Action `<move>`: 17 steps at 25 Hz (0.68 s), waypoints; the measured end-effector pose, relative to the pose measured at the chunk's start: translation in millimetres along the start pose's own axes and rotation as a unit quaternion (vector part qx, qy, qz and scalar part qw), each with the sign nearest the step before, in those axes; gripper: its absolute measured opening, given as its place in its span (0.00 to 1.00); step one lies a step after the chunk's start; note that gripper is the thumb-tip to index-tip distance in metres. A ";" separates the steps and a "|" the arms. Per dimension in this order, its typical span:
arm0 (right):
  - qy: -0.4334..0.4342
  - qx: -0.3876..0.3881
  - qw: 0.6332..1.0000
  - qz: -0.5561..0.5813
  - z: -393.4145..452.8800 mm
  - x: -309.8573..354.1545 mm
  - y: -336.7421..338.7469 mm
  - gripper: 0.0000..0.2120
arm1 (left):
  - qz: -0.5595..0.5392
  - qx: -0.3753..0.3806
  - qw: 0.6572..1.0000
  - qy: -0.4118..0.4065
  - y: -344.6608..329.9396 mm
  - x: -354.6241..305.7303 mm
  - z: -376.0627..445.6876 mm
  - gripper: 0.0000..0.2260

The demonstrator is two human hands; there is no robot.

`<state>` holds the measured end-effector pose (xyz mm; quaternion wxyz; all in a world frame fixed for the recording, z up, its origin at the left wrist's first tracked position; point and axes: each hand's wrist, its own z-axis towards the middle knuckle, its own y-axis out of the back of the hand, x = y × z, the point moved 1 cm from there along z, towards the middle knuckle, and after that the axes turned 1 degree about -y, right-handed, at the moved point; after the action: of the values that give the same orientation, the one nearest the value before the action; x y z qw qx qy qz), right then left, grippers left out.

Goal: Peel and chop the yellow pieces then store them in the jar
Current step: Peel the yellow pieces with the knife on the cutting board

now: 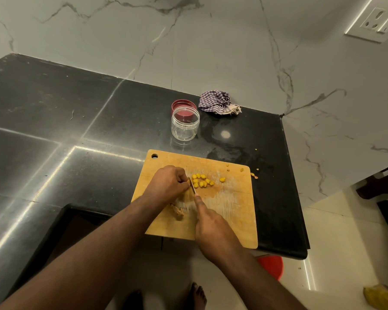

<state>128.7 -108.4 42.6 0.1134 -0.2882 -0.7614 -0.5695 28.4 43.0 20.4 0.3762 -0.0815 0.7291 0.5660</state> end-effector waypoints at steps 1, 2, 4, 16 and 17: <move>0.003 0.000 1.000 0.003 -3.8 -1.2 -2.0 0.31 | -0.001 -0.003 1.000 0.002 0.0 -0.2 -0.4 0.04; 0.004 -0.002 1.000 0.007 -7.6 -2.9 -4.1 0.31 | -0.003 -0.004 1.000 0.003 0.3 -0.2 -1.0 0.04; -0.004 -0.008 1.000 0.010 -14.4 -7.6 -5.2 0.31 | -0.006 -0.006 1.000 0.004 -0.1 0.5 -0.8 0.05; 0.009 -0.058 0.998 0.022 -10.7 -2.7 7.3 0.28 | 0.013 -0.022 1.000 -0.013 -4.8 6.9 -4.5 0.12; 0.008 -0.056 0.998 0.018 -8.2 -1.0 5.8 0.28 | 0.013 -0.024 0.999 -0.016 -5.1 7.2 -5.1 0.12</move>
<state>131.5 -115.4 49.4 0.1132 -0.3035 -0.7223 -0.6110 23.8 38.9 12.3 0.3781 -0.0724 0.7101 0.5896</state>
